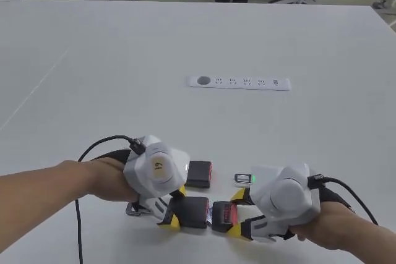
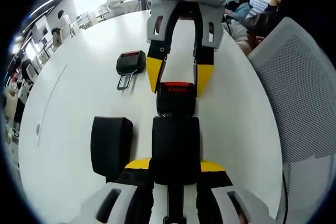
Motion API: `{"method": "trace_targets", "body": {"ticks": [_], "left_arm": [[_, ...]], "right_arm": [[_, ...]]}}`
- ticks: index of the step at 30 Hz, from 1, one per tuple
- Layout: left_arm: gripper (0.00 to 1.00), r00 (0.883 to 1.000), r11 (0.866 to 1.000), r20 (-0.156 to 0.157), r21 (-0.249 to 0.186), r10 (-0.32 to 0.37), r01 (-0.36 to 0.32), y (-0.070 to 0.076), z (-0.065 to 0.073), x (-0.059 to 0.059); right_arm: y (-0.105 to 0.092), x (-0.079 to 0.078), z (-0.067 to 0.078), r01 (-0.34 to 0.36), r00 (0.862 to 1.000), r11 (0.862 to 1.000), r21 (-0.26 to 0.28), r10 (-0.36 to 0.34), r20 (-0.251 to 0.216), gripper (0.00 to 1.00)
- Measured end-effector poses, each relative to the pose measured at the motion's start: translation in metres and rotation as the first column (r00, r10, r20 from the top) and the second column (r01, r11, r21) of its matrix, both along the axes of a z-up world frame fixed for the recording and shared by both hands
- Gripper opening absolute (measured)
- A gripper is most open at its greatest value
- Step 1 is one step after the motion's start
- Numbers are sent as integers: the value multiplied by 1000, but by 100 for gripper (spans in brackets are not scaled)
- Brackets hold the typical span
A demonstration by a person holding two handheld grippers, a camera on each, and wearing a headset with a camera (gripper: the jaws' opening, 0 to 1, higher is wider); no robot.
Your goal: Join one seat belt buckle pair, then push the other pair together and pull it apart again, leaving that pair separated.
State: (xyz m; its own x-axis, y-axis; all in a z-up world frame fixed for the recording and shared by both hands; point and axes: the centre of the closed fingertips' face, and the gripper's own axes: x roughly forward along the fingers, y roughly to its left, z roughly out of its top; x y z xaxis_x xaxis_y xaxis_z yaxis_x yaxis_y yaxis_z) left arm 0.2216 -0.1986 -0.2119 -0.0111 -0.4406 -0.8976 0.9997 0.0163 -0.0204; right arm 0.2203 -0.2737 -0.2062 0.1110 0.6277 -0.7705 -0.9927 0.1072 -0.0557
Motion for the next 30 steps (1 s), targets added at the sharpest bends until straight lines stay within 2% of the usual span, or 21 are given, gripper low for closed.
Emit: {"method": "trace_targets", "body": {"ticks": [9, 15, 21, 24, 30], "left_arm": [[31, 1000, 1000, 0, 2, -1, 1, 0, 1, 0], [31, 1000, 1000, 1, -2, -14, 14, 0, 4, -2], [31, 1000, 1000, -8, 2, 23, -23, 1, 3, 1], [31, 1000, 1000, -10, -17, 4, -4, 4, 3, 2], [31, 1000, 1000, -9, -10, -15, 15, 2, 6, 0]], "right_arm": [[2, 1, -1, -3, 1000, 1000, -8, 3, 4, 28], [1, 2, 1, -16, 1000, 1000, 16, 16, 14, 28], [1, 2, 3, 5, 1000, 1000, 6, -5, 9, 28], [0, 2, 4, -4, 1000, 1000, 22, 4, 9, 27], [0, 2, 6, -9, 1000, 999, 46, 9, 9, 27]]}}
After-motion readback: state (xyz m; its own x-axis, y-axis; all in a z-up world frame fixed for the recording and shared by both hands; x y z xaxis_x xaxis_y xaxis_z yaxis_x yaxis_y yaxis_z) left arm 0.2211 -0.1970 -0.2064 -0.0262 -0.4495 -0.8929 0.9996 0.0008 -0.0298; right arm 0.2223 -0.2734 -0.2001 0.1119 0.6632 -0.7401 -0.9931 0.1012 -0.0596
